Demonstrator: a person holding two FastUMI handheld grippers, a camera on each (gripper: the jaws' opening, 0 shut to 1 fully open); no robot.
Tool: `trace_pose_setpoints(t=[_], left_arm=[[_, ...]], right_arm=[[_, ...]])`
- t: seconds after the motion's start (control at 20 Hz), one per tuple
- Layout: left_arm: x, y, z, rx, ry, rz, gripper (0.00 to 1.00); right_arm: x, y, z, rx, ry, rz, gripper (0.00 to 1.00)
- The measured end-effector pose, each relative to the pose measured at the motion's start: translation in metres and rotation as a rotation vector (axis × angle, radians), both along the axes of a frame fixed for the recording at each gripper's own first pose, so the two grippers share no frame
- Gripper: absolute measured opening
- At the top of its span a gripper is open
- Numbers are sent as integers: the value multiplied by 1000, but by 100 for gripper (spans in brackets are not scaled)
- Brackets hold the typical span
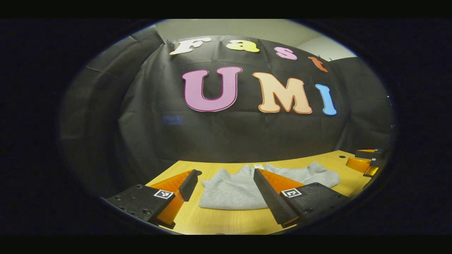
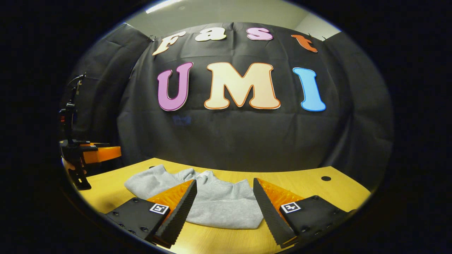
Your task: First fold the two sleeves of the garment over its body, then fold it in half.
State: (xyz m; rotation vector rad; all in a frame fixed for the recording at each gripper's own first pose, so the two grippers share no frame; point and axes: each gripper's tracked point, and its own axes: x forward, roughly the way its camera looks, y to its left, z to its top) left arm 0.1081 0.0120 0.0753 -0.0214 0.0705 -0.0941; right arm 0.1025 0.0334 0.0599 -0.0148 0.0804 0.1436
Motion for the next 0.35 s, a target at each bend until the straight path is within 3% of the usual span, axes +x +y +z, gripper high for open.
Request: trace_pose_setpoints(t=[0.2, 0.35], left_arm=[[-36, 10, -14, 59, -29, 64, 97], [-61, 9, -38, 54, -1, 83, 94]], right_arm=[[-37, -18, 0, -57, -85, -90, 98], [-64, -8, -17, -75, -104, -97, 98]])
